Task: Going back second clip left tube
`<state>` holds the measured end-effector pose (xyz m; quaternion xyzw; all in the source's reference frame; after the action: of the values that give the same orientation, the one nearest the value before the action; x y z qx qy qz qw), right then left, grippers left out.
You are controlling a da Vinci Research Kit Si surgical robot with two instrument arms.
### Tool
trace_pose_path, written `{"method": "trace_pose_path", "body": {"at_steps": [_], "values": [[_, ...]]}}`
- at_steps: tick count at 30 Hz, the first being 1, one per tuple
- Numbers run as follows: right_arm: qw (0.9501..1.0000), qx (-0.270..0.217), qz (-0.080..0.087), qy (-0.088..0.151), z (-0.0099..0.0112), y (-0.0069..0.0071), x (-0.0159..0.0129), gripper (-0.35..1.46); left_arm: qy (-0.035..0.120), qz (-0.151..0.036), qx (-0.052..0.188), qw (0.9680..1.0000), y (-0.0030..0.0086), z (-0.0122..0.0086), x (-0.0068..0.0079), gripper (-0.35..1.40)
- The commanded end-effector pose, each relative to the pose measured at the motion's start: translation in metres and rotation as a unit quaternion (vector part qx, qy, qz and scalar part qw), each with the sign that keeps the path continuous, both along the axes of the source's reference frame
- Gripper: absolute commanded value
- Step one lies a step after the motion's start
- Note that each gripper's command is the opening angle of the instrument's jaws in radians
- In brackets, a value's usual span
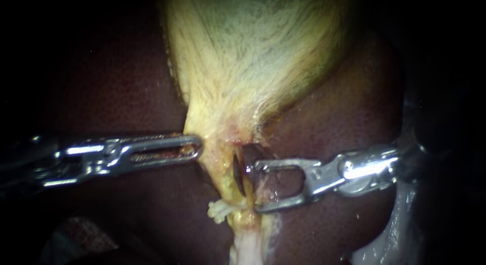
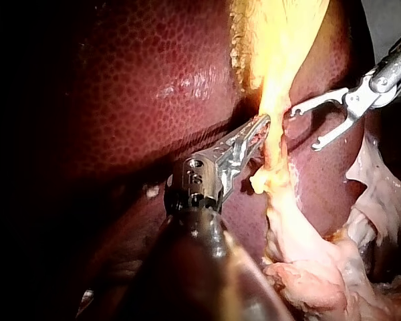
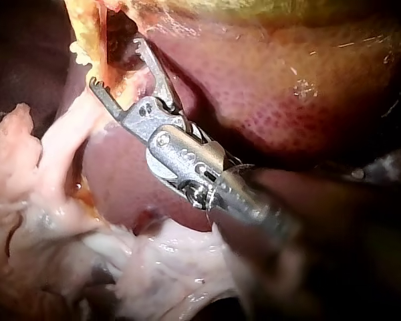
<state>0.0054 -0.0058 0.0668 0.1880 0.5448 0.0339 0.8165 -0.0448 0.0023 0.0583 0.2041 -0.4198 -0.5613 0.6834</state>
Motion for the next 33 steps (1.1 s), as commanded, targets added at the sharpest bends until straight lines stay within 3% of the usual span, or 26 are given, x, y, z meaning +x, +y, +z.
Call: {"method": "trace_pose_path", "body": {"at_steps": [1, 9, 17, 26, 33], "values": [[1.0000, -0.009, -0.004, 0.000, -0.0003, 0.0003, -0.0005, 0.60, 0.000, 0.000, 0.000, 1.0000, 0.0000, 0.0001, 0.0000, -0.35], [0.9985, -0.052, -0.015, 0.008, -0.0023, 0.0018, -0.0031, 0.60, 0.000, 0.000, 0.000, 1.0000, 0.0002, 0.0004, 0.0000, -0.35], [0.9982, -0.057, -0.018, 0.011, -0.0032, 0.0024, -0.0042, 0.60, 0.001, -0.002, -0.001, 1.0000, 0.0009, 0.0022, -0.0007, -0.35], [0.9981, -0.057, -0.018, 0.011, -0.0033, 0.0023, -0.0042, 0.60, 0.002, 0.005, -0.002, 1.0000, 0.0001, 0.0046, -0.0035, -0.35], [0.9981, -0.057, -0.019, 0.011, -0.0034, 0.0022, -0.0042, 0.60, 0.001, 0.007, -0.001, 1.0000, 0.0000, 0.0052, -0.0046, -0.35]]}}
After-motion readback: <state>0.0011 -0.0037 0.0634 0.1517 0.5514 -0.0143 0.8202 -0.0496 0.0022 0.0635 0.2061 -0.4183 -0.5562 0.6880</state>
